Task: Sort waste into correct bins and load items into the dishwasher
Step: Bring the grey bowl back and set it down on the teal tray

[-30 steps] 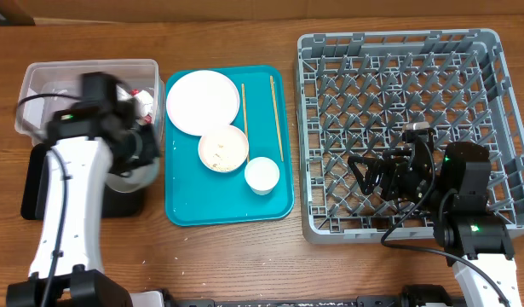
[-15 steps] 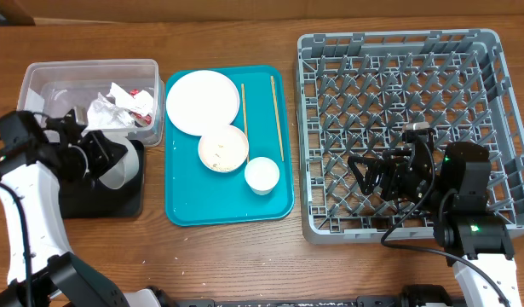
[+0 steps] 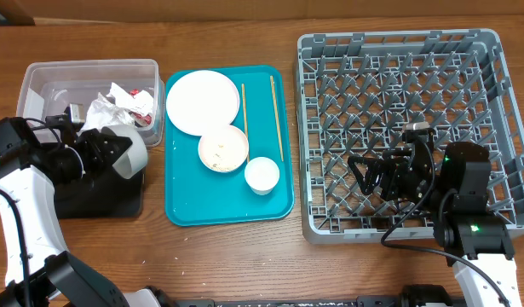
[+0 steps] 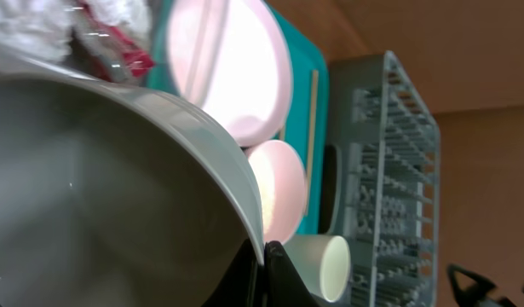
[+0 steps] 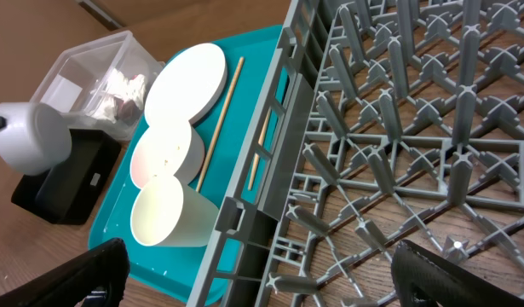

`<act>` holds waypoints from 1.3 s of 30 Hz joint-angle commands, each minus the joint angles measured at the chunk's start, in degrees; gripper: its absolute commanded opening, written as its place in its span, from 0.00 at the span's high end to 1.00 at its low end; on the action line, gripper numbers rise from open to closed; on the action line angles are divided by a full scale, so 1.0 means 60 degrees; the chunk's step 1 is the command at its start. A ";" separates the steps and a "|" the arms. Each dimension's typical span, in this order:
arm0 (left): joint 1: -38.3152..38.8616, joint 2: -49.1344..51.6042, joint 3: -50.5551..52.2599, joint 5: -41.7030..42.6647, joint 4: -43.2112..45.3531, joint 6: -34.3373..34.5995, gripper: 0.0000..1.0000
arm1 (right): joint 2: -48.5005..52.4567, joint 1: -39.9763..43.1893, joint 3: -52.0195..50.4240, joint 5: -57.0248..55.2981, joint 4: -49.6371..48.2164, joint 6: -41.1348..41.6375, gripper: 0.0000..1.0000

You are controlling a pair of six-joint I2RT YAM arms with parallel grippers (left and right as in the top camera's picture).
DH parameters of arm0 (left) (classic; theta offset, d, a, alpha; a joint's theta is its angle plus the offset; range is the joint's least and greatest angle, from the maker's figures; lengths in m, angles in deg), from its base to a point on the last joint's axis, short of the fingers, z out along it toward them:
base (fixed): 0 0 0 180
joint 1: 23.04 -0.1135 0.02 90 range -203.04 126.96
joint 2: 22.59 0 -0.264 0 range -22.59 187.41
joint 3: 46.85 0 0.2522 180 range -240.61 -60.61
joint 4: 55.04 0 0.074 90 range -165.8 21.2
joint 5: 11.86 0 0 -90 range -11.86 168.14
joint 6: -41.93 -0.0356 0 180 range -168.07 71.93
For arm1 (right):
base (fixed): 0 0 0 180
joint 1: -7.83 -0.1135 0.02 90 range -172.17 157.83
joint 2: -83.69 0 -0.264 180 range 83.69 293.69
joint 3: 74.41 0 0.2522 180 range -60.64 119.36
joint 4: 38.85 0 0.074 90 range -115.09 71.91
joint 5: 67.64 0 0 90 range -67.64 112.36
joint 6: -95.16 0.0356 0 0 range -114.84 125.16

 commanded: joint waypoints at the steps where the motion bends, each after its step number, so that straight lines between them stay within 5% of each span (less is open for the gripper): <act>1: 0.0040 0.0015 0.0058 0.1574 -0.0193 -0.0659 0.96 | -0.0022 0.0022 0.0229 0.0062 -0.0036 0.0033 0.00; 8: 0.1636 0.0015 0.0047 0.1723 -0.0415 -0.1031 0.96 | -0.0022 0.0022 0.0229 0.0062 -0.0040 0.0033 0.00; 18: 0.5100 0.0015 -0.0087 -0.0226 0.0000 -0.0980 0.96 | -0.0022 0.0022 0.0229 0.0062 -0.0040 0.0033 0.00; 33: 0.8371 0.0051 -0.3034 -0.1810 0.0415 0.0131 0.96 | -0.0022 0.0022 0.0229 0.0069 -0.0036 0.0036 0.00; 39: 0.9005 0.0313 -0.3013 -0.4980 -0.1395 0.1067 0.96 | -0.0022 0.0022 0.0229 0.0069 -0.0026 0.0036 0.00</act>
